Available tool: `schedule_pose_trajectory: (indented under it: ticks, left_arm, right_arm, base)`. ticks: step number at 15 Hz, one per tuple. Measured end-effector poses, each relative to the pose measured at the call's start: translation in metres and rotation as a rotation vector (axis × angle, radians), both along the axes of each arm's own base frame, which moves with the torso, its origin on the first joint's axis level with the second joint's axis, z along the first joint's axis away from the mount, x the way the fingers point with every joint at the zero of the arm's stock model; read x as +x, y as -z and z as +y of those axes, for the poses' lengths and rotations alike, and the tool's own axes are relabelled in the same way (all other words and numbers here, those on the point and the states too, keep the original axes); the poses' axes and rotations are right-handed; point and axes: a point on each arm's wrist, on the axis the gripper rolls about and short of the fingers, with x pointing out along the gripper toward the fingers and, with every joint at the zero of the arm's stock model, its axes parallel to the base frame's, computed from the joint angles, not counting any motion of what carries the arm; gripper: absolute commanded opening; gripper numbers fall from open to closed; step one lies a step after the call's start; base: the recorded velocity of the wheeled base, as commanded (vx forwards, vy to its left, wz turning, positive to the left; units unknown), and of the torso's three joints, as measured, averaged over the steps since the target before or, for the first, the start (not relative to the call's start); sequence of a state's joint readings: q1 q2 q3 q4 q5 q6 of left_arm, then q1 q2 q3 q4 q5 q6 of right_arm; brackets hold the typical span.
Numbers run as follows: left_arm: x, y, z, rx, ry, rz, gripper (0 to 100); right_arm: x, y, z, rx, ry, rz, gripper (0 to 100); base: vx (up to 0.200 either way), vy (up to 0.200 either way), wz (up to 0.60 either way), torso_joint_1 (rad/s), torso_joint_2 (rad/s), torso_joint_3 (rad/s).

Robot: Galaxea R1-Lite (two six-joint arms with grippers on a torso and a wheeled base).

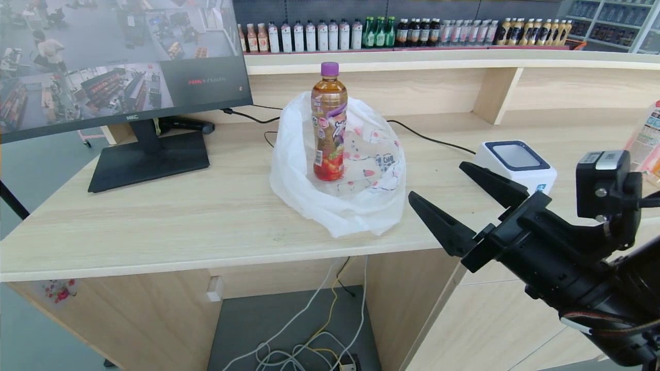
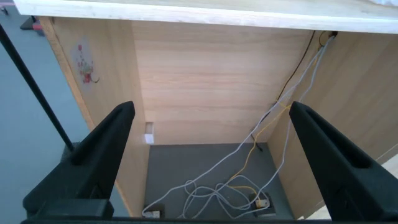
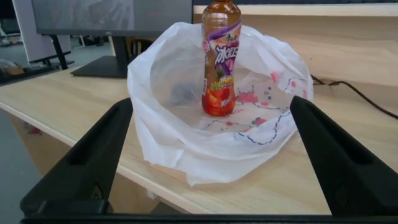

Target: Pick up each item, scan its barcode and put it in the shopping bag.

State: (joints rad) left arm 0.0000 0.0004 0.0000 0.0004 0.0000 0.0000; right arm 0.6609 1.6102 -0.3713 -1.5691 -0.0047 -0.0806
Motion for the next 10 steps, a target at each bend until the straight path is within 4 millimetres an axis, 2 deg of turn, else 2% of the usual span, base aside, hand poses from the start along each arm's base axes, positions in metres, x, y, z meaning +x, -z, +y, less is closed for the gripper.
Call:
schedule_pose_trajectory:
  ticks: [7, 10]
  left_arm:
    - [0.0, 0.0, 0.0, -0.001, 0.0, 0.0, 100]
    - [0.0, 0.0, 0.0, -0.001, 0.0, 0.0, 100]
  right_arm:
    - [0.0001, 0.0001, 0.0, 0.0, 0.001, 0.0, 100]
    - [0.0013, 0.0002, 0.0006, 0.0, 0.002, 0.0, 100]
  base:
    - [0.0, -0.2, 0.0, 0.002, 0.01, 0.004]
    - [0.0, -0.2, 0.6, 0.004, 0.0, 0.004]
